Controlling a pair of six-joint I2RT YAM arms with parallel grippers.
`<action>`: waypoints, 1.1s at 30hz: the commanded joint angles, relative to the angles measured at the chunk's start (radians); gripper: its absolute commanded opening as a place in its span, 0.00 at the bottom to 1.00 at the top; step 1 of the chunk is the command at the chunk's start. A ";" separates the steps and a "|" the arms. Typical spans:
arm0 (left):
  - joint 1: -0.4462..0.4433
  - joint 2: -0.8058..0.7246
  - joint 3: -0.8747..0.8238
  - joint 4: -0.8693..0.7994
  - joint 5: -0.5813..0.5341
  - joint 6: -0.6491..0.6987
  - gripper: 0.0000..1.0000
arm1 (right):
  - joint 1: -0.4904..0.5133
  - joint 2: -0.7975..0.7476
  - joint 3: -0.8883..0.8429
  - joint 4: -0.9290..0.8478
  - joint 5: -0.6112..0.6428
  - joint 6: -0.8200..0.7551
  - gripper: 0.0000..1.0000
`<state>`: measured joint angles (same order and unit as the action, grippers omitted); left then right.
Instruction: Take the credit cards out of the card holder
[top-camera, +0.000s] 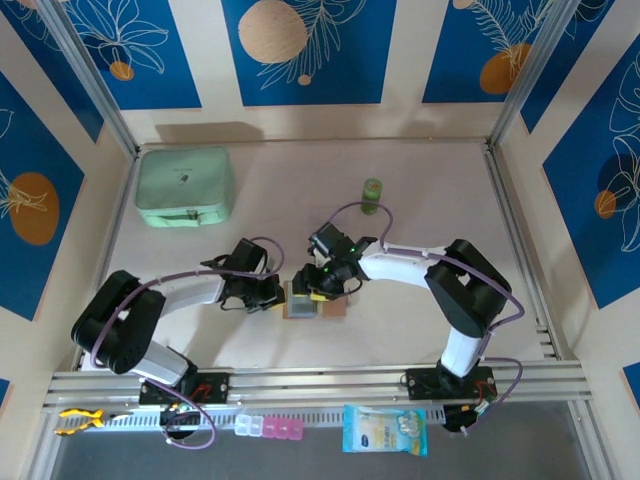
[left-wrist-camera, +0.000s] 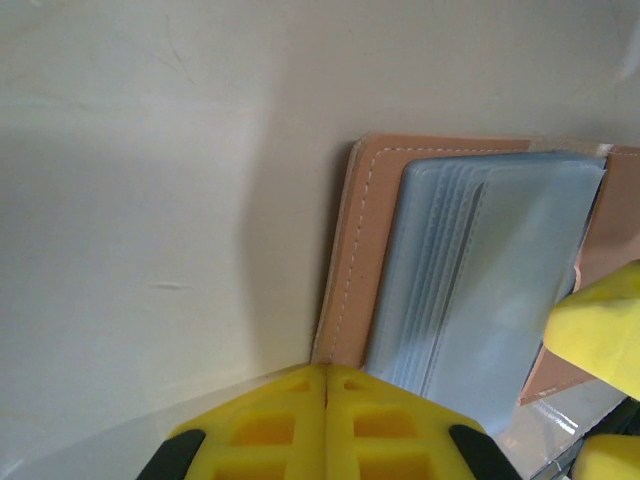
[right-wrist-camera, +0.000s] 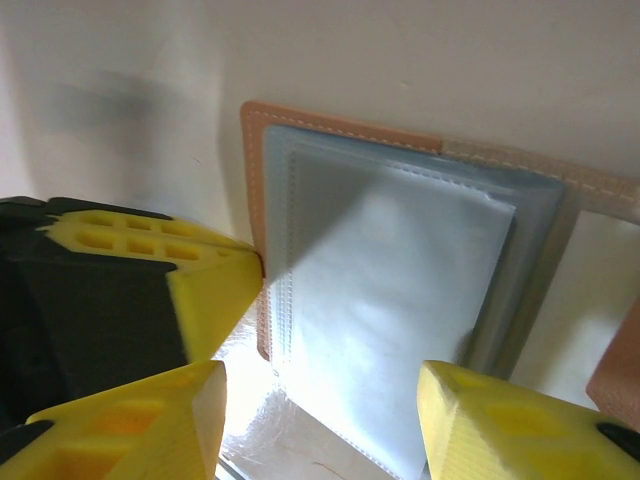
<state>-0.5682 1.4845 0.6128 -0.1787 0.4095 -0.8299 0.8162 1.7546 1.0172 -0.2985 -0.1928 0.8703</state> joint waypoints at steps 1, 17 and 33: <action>-0.012 0.002 -0.010 -0.036 -0.038 -0.001 0.01 | -0.008 0.014 -0.019 0.019 -0.048 0.019 0.52; -0.010 -0.010 0.003 -0.063 -0.050 0.003 0.01 | -0.022 -0.017 -0.045 -0.053 0.038 0.023 0.48; -0.013 -0.121 0.064 -0.056 -0.005 -0.028 0.08 | -0.035 -0.026 -0.076 -0.020 0.015 0.020 0.39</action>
<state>-0.5728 1.3941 0.6514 -0.2478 0.3710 -0.8371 0.7876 1.7523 0.9649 -0.3103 -0.1654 0.8837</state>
